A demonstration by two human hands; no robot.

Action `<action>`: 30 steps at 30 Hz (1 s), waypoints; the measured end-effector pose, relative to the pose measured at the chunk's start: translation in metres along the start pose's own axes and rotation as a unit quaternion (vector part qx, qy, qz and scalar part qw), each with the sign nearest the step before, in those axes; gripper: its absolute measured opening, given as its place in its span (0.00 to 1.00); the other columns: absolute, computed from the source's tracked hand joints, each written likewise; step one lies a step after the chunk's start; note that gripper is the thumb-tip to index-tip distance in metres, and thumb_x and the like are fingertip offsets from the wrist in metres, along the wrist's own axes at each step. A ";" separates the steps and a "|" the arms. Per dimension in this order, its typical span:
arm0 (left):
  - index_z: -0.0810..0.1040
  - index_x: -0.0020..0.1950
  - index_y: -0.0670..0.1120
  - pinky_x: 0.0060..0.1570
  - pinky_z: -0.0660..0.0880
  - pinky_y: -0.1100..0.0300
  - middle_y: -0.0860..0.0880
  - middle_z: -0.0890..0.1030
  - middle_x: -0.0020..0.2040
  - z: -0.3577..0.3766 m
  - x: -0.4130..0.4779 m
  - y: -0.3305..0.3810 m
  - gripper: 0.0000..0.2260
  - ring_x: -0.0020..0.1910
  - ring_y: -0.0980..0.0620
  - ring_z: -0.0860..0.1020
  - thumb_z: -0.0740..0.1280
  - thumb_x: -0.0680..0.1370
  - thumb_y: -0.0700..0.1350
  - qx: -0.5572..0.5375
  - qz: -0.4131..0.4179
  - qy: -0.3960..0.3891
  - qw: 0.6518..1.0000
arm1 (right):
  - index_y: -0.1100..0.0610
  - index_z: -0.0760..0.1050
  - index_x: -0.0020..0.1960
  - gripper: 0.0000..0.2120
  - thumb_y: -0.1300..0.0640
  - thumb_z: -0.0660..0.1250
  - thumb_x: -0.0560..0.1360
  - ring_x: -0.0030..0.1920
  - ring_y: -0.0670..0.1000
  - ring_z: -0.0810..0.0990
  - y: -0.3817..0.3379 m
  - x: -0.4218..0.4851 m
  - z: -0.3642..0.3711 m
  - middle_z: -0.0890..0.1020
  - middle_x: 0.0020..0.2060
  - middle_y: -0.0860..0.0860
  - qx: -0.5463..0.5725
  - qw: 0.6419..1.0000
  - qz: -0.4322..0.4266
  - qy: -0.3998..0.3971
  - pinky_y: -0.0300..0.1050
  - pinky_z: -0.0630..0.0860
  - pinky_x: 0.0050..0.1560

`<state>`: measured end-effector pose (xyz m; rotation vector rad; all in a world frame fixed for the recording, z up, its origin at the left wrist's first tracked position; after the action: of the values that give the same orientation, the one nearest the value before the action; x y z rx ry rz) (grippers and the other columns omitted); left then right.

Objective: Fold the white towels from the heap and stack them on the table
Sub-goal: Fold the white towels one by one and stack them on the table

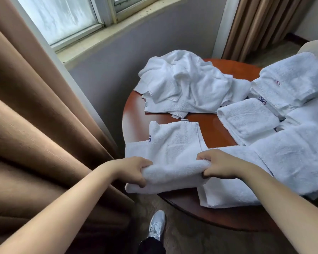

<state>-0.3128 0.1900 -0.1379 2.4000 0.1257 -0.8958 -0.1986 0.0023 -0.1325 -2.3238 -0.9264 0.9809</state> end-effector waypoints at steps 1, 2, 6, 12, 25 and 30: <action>0.73 0.42 0.48 0.39 0.70 0.60 0.56 0.74 0.38 -0.003 0.005 -0.003 0.10 0.38 0.56 0.72 0.68 0.63 0.46 -0.022 0.003 0.004 1.000 | 0.52 0.71 0.34 0.11 0.66 0.69 0.64 0.36 0.46 0.72 0.002 0.004 -0.004 0.74 0.34 0.46 0.023 1.000 0.005 0.011 0.39 0.68 0.35; 0.73 0.41 0.50 0.38 0.69 0.62 0.56 0.74 0.37 -0.010 0.009 -0.006 0.10 0.38 0.56 0.72 0.67 0.62 0.47 -0.052 0.005 0.025 0.998 | 0.51 0.73 0.35 0.12 0.67 0.69 0.65 0.37 0.46 0.74 0.003 0.010 -0.012 0.76 0.36 0.46 0.052 0.998 0.007 0.036 0.40 0.70 0.36; 0.76 0.48 0.51 0.36 0.71 0.68 0.54 0.77 0.41 -0.071 0.028 -0.032 0.13 0.40 0.56 0.75 0.70 0.65 0.46 -0.227 -0.007 0.187 0.956 | 0.51 0.77 0.44 0.12 0.64 0.73 0.66 0.43 0.51 0.79 0.020 0.040 -0.051 0.81 0.42 0.49 0.183 0.964 0.040 0.191 0.49 0.75 0.44; 0.81 0.51 0.46 0.46 0.79 0.56 0.45 0.84 0.48 -0.102 0.078 -0.068 0.08 0.46 0.48 0.82 0.71 0.72 0.41 -0.463 -0.050 0.250 0.849 | 0.46 0.74 0.48 0.13 0.60 0.74 0.70 0.50 0.49 0.81 0.035 0.100 -0.075 0.82 0.48 0.47 0.279 0.911 0.088 0.290 0.51 0.77 0.54; 0.81 0.57 0.45 0.47 0.79 0.55 0.44 0.85 0.49 -0.088 0.148 -0.091 0.17 0.49 0.45 0.83 0.72 0.69 0.47 -0.607 -0.121 0.157 0.769 | 0.57 0.75 0.49 0.11 0.55 0.74 0.71 0.50 0.50 0.75 0.085 0.160 -0.052 0.78 0.55 0.54 0.311 0.878 0.229 0.283 0.44 0.69 0.49; 0.81 0.50 0.44 0.42 0.76 0.60 0.45 0.83 0.43 -0.081 0.147 -0.076 0.13 0.40 0.49 0.81 0.72 0.66 0.43 -0.620 -0.093 0.071 0.776 | 0.62 0.75 0.50 0.16 0.64 0.76 0.65 0.48 0.56 0.80 0.087 0.164 -0.045 0.80 0.51 0.59 0.333 0.888 0.231 0.217 0.52 0.76 0.52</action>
<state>-0.1736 0.2820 -0.2165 1.1826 0.7622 -0.4232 -0.0440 0.0567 -0.2312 -2.0275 0.1572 0.7279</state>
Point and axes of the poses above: each hand's wrist, its own x-axis towards the middle knuckle, its own z-axis out of the palm, y = z × x, the point moved 8 cm from there along x, towards the middle knuckle
